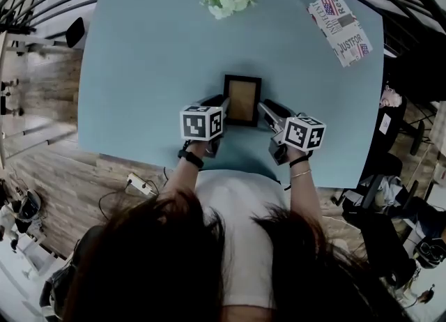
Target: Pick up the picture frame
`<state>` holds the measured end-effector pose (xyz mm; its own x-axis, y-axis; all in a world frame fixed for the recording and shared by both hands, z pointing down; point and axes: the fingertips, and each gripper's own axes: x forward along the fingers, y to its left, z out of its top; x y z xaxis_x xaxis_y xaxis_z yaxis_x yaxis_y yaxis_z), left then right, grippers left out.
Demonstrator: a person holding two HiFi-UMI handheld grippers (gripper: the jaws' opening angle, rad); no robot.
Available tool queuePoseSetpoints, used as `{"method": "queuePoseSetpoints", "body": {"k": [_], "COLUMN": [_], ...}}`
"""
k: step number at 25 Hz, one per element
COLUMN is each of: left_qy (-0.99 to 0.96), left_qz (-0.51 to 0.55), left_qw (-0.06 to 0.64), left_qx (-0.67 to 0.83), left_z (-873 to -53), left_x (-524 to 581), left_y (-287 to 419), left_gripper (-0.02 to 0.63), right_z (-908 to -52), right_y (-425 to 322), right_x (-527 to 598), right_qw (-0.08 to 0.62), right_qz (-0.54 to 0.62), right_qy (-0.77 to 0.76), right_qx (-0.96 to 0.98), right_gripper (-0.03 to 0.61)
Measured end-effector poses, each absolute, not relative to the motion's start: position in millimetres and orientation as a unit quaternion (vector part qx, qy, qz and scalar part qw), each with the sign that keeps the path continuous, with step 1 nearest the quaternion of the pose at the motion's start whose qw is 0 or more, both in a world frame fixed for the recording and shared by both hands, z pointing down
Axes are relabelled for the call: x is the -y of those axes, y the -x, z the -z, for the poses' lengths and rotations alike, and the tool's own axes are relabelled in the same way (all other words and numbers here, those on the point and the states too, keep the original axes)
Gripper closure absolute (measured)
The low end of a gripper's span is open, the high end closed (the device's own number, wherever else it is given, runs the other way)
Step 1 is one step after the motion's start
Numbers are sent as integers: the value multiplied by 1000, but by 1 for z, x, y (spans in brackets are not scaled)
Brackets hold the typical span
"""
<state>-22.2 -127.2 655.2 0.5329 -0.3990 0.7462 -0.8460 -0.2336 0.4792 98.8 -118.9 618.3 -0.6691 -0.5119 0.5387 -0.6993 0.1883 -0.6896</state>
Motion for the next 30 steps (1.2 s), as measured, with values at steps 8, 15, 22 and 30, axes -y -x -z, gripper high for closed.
{"method": "queuePoseSetpoints", "body": {"k": [8,15,22,30], "left_qy": [-746,-739,-730,-725], "left_qz": [-224,-206,-191,-180], "left_qw": [475,500,527,546], "left_qx": [409,401,390,379], "left_z": [-655,-659,-660,-659], "left_x": [128,128,128,129], "left_y": [25,26,26,26], "left_gripper": [469,474,477,479], "right_z": [-622,-624,-631,-630], "right_y": [-98,-97,-90,-80], "right_x": [118,118,113,116], "right_qw": [89,82,80,31], "right_qz": [-510,-518,-553,-629], "right_qy": [-395,-393,-369,-317], "right_qx": [759,755,743,710], "right_gripper": [482,482,442,400]}}
